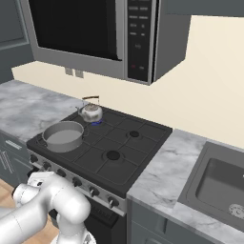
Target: Pick the kettle from the cabinet and place it on a stove burner. Then pick the pot from the counter and place it on another stove burner. Finally, turn both burners on.
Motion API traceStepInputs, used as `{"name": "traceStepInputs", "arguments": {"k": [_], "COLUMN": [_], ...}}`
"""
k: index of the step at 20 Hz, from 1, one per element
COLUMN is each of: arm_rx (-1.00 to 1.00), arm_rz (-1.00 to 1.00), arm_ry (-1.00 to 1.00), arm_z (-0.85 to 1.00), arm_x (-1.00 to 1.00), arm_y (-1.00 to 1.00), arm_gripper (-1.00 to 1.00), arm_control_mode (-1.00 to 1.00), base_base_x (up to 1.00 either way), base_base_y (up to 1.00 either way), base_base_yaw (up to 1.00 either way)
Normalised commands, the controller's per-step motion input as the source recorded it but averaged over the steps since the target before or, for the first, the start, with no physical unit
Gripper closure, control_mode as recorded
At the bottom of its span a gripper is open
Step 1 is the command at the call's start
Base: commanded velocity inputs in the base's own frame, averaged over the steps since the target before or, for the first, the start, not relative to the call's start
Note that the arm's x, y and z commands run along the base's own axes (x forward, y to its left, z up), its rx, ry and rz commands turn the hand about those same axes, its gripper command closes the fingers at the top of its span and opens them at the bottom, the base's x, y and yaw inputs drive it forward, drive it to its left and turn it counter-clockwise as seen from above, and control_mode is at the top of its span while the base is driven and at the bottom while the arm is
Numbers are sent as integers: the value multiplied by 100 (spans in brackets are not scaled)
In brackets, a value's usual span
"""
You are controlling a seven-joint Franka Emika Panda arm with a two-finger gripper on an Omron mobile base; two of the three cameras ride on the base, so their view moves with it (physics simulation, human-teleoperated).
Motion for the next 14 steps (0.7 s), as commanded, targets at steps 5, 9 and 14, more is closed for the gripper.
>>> {"name": "traceStepInputs", "arguments": {"k": [5, 9, 14], "arm_rx": [-5, 0, 0], "arm_rz": [-1, 0, 0], "arm_ry": [0, 0, 0], "arm_z": [-4, -1, 0], "arm_x": [-2, -12, -24], "arm_y": [0, 0, 5], "arm_gripper": [-100, -100, -100], "arm_control_mode": [-100, -100, -100], "base_base_x": [0, 0, 0], "base_base_y": [0, 0, 0], "base_base_yaw": [0, 0, 0]}}
